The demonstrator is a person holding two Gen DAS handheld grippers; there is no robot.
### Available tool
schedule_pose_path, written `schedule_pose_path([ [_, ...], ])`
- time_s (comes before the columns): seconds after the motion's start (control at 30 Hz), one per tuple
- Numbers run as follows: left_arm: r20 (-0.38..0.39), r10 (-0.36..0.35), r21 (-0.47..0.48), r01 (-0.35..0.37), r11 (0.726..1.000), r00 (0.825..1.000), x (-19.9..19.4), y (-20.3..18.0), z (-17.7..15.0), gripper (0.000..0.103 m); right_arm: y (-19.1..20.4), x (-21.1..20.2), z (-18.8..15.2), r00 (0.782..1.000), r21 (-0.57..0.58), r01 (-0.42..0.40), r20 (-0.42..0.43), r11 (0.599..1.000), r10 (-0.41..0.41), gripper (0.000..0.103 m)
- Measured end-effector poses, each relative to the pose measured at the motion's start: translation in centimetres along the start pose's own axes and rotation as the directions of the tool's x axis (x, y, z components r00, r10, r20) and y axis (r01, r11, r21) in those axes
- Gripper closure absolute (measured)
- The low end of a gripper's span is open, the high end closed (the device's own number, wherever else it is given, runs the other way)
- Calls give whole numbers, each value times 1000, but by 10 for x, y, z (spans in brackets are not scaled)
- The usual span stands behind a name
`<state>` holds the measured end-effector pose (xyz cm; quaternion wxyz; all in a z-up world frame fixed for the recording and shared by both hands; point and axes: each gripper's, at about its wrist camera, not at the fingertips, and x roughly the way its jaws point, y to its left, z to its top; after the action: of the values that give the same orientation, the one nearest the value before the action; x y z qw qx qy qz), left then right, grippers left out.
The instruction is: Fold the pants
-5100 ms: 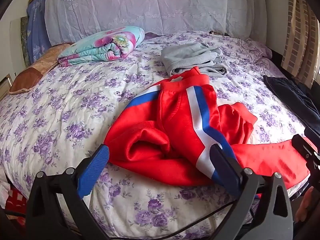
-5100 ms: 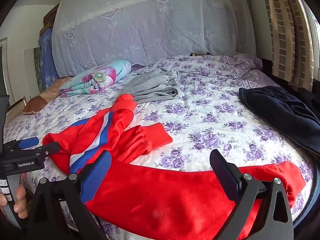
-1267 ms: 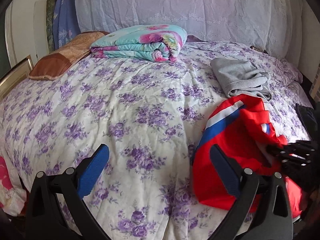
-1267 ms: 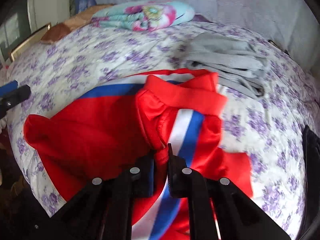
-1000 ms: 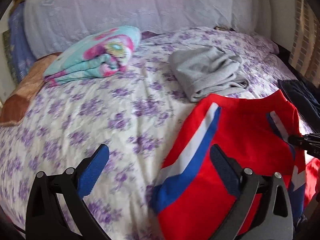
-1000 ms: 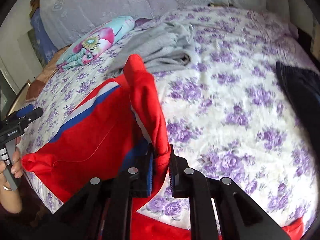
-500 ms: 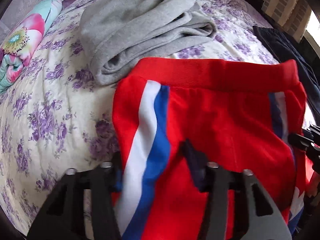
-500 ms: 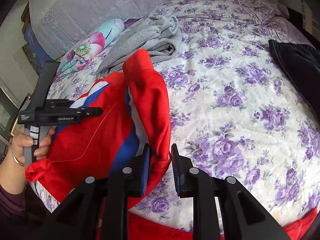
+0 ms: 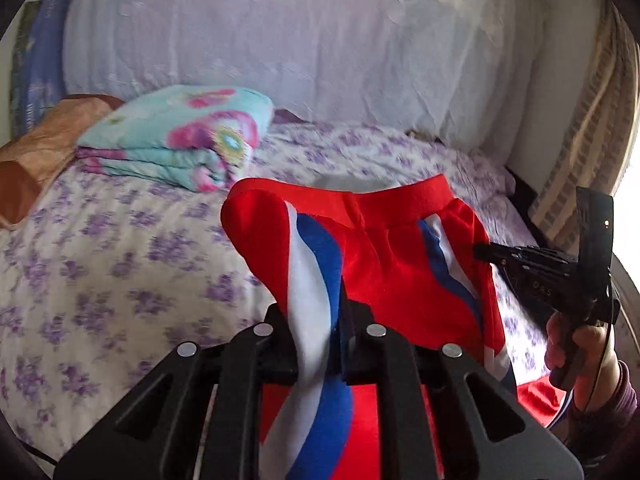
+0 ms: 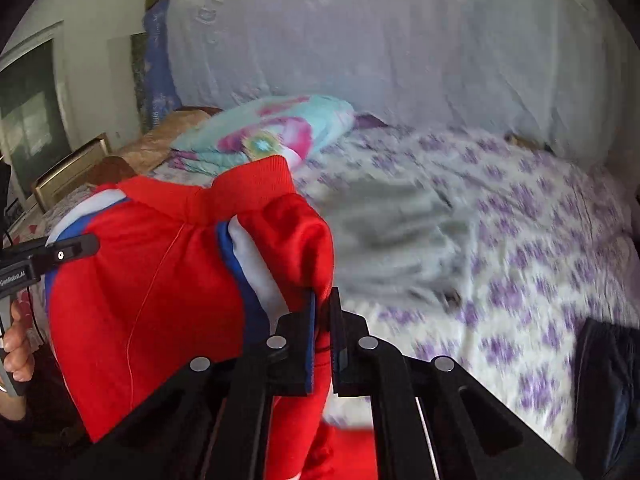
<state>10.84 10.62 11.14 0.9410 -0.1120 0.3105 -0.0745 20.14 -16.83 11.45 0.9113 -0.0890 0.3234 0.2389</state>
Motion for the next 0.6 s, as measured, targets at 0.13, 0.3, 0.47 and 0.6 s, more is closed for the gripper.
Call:
schedule_pose_path([
  [0.13,106,205,-114,-193,975,973,-67,43,0,86,98,23,99,984,-200,-150,61,968,165,95],
  [0.3,-71,427,-276,-429,860,902,-70,125,-46,23,172,99,112,1000,-278,7,18,960,-3,24],
  [0.47,-170,480,-293,-509,809,861,-64,175,-84,23,146,89,42,997,-281,10,-67,960,-30,24],
  [0.6,-130,437,-237,-456,858,890,-46,167,-64,22,79,21,-32,998,-254,24,-54,967,-39,23],
])
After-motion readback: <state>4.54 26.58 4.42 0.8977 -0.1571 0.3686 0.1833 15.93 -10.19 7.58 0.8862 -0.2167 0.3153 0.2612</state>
